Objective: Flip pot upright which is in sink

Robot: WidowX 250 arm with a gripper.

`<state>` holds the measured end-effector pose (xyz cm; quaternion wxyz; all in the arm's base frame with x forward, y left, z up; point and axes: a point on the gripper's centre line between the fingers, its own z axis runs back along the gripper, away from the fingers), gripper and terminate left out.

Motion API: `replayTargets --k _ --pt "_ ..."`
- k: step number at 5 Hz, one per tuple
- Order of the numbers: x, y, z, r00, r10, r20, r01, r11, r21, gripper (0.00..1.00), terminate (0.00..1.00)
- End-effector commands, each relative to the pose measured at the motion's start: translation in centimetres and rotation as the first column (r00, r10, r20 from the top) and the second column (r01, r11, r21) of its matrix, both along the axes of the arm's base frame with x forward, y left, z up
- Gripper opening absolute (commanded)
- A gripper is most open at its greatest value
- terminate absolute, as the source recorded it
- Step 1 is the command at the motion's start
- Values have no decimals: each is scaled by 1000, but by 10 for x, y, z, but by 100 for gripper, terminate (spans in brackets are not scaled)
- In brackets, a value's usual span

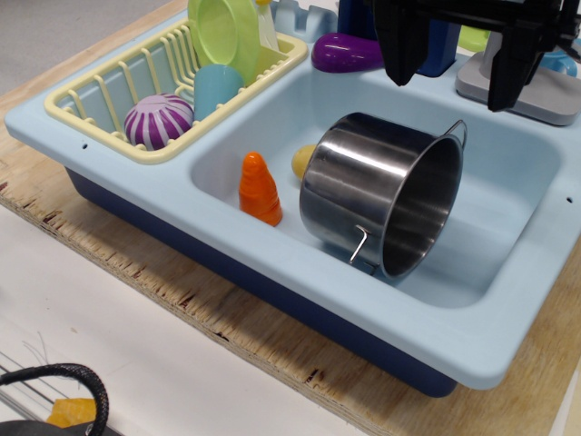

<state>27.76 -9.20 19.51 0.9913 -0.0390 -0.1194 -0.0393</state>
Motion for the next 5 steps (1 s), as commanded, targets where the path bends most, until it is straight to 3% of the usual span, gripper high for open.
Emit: replayTargets --k 1,2,3,4,5 --pt "0 0 0 1000 0 0 0 1000 0 100 0" --pt "8 -7 -2 998 53 -28 -50 995 90 100 0" --pt "3 -9 -12 987 152 -58 -136 966 219 100 0" --pt "3 -12 -26 976 193 -100 -155 940 304 100 0" --pt "4 -12 -34 969 223 -107 -168 911 377 100 0"
